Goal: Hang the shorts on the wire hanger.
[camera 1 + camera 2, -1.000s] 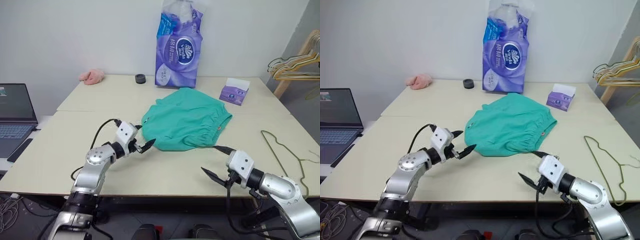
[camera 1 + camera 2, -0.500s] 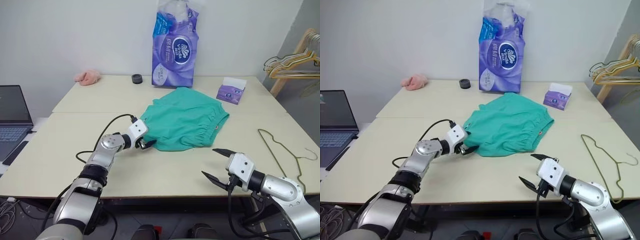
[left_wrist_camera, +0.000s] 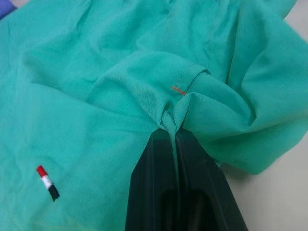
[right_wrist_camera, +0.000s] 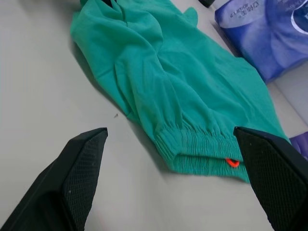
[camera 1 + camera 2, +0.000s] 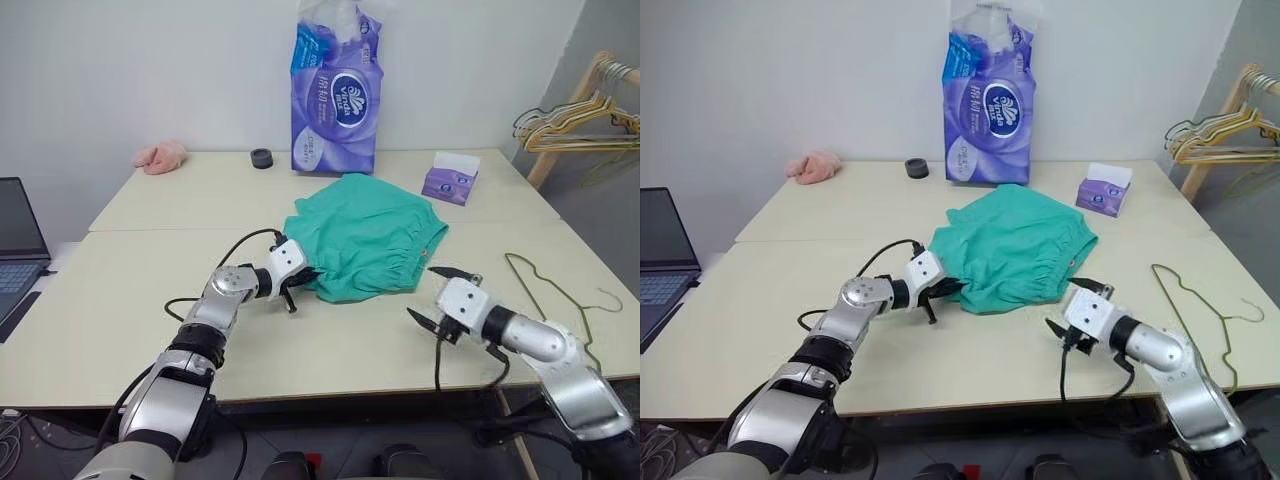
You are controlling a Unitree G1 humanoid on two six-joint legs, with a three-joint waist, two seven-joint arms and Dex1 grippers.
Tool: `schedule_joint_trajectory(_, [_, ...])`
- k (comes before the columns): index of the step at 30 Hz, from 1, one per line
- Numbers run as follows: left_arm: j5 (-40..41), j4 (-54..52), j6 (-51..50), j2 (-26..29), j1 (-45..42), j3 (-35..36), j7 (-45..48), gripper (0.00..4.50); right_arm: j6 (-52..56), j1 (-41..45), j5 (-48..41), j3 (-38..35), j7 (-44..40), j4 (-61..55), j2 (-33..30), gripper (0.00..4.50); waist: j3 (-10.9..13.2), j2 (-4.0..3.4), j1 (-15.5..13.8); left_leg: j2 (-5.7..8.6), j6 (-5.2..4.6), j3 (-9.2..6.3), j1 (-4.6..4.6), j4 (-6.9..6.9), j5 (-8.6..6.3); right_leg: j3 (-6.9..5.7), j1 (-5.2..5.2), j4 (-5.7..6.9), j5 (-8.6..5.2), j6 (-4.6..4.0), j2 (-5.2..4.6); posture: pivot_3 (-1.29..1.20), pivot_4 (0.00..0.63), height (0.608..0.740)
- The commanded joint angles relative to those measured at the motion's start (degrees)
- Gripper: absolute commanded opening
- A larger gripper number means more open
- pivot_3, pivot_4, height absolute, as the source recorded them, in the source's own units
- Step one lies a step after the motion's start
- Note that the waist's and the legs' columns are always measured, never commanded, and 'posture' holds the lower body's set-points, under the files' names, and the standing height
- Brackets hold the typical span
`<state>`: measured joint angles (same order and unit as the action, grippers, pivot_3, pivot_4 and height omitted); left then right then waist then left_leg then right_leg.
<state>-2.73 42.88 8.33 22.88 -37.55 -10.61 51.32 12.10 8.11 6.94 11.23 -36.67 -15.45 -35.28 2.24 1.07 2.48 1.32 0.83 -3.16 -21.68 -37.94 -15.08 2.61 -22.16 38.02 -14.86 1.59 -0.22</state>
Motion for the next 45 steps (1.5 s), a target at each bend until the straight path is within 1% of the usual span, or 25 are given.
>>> schedule_joint_trajectory(1, [2.3,-5.5,-1.9,1.0,0.1,1.9,1.2,0.02,-0.7,5.3,3.5,3.0,-1.5,4.8,-0.4,4.50,0.0,0.00,0.0,0.02,0.00,-0.04,0.00,-0.01,0.00,-0.01,0.00,0.00,0.00,0.00,-0.02,-0.09,0.000,0.740])
schedule_joint_trajectory(4, [3.0,-8.9,-3.2,1.7,1.1,2.1,2.3,0.02,-3.2,9.9,7.1,6.6,-1.6,11.7,0.2,4.50,0.0,0.00,-0.2,0.02,0.00,-0.12,0.00,-0.01,0.00,0.02,-0.01,0.00,0.00,0.00,-0.03,-0.07,0.000,0.740])
schedule_joint_trajectory(10, [4.2,-13.5,-5.4,2.8,2.9,2.3,3.7,0.02,-9.5,17.8,12.2,11.1,-1.4,23.6,1.4,4.50,0.0,0.00,-0.1,0.03,0.01,-0.15,0.01,-0.01,0.00,0.04,-0.03,0.03,0.01,-0.01,-0.05,-0.06,0.000,0.740])
schedule_joint_trajectory(11, [4.4,-14.1,-5.6,3.0,3.1,2.3,4.2,0.00,-10.5,19.2,12.8,11.5,-0.7,25.3,2.1,4.31,0.0,0.00,0.0,0.02,0.01,-0.15,0.01,-0.01,0.00,0.04,-0.03,0.03,0.01,-0.02,-0.05,-0.06,0.000,0.740])
schedule_joint_trajectory(13, [4.7,-15.1,-5.9,3.4,3.6,2.3,4.9,0.00,-11.8,21.4,13.4,11.6,-0.1,27.9,3.3,3.88,0.0,0.00,0.1,0.00,0.01,-0.16,0.02,-0.01,0.00,0.04,-0.05,0.05,0.01,-0.02,-0.05,-0.06,0.000,0.740])
schedule_joint_trajectory(15, [4.8,-16.1,-6.3,4.0,4.3,2.2,5.6,0.00,-13.1,22.6,14.1,11.9,-0.2,29.5,3.6,3.30,0.0,-0.01,0.2,0.01,0.01,-0.16,0.01,-0.01,0.00,0.05,-0.07,0.07,0.01,-0.02,-0.05,-0.05,0.000,0.740])
schedule_joint_trajectory(22, [5.9,-20.6,-9.0,7.4,7.3,1.8,9.5,0.00,-17.0,23.1,15.8,12.7,-2.3,29.5,2.8,0.82,0.0,-0.01,0.1,0.01,0.02,-0.20,0.01,-0.01,-0.01,0.03,-0.06,0.08,0.01,-0.03,-0.07,-0.05,0.000,0.740])
schedule_joint_trajectory(24, [6.4,-22.3,-10.3,8.4,8.1,1.4,11.3,0.00,-17.7,22.3,16.0,12.6,-3.6,28.6,1.6,0.09,0.0,-0.01,0.0,0.02,0.02,-0.20,0.00,-0.01,-0.01,0.03,-0.06,0.07,0.01,-0.02,-0.08,-0.05,0.000,0.740])
schedule_joint_trajectory(28, [8.9,-29.9,-15.9,11.7,11.9,0.0,17.9,0.00,-18.4,19.3,15.5,11.6,-7.6,24.1,-2.8,0.04,0.0,-0.02,0.0,0.02,0.02,-0.18,-0.01,0.00,-0.02,0.05,-0.07,0.06,0.01,-0.03,-0.09,-0.05,0.000,0.740])
schedule_joint_trajectory(33, [16.5,-44.7,-30.2,18.0,18.3,-1.9,27.3,0.00,-17.6,12.1,11.8,8.5,-14.6,13.8,-11.0,0.04,0.0,-0.06,0.1,0.00,0.01,-0.18,0.00,0.00,-0.03,0.05,-0.06,0.07,-0.03,-0.04,-0.09,-0.06,0.000,0.740])
schedule_joint_trajectory(35, [19.0,-49.4,-34.3,20.4,20.6,-3.2,30.0,0.00,-16.6,8.8,9.9,7.0,-17.1,9.1,-14.0,0.04,0.0,-0.08,0.2,0.00,-0.01,-0.19,-0.01,0.00,-0.05,0.03,-0.05,0.07,-0.05,-0.04,-0.08,-0.07,0.000,0.740])
schedule_joint_trajectory(38, [20.7,-53.2,-36.8,22.2,22.5,-4.8,31.4,0.00,-14.5,5.9,7.8,5.4,-19.3,4.3,-16.4,0.04,0.0,-0.08,0.3,-0.02,-0.03,-0.16,0.06,-0.01,-0.06,0.04,0.01,0.06,-0.13,0.02,-0.07,-0.08,0.000,0.740])
schedule_joint_trajectory(39, [21.0,-54.0,-37.4,22.5,22.9,-5.2,31.6,0.00,-13.8,5.2,7.3,4.9,-19.9,3.1,-17.0,0.04,0.0,-0.08,0.3,-0.02,-0.03,-0.15,0.08,-0.01,-0.06,0.05,0.02,0.06,-0.24,0.16,-0.06,-0.08,0.000,0.740])
schedule_joint_trajectory(45, [23.0,-57.1,-39.8,23.6,23.2,-6.5,32.7,0.00,-9.0,1.1,3.1,2.1,-24.9,-3.2,-21.5,0.04,0.0,-0.08,0.2,-0.01,-0.03,-0.13,0.08,-0.02,-0.07,0.06,0.03,0.06,-0.30,0.15,-0.06,-0.09,0.000,0.740])
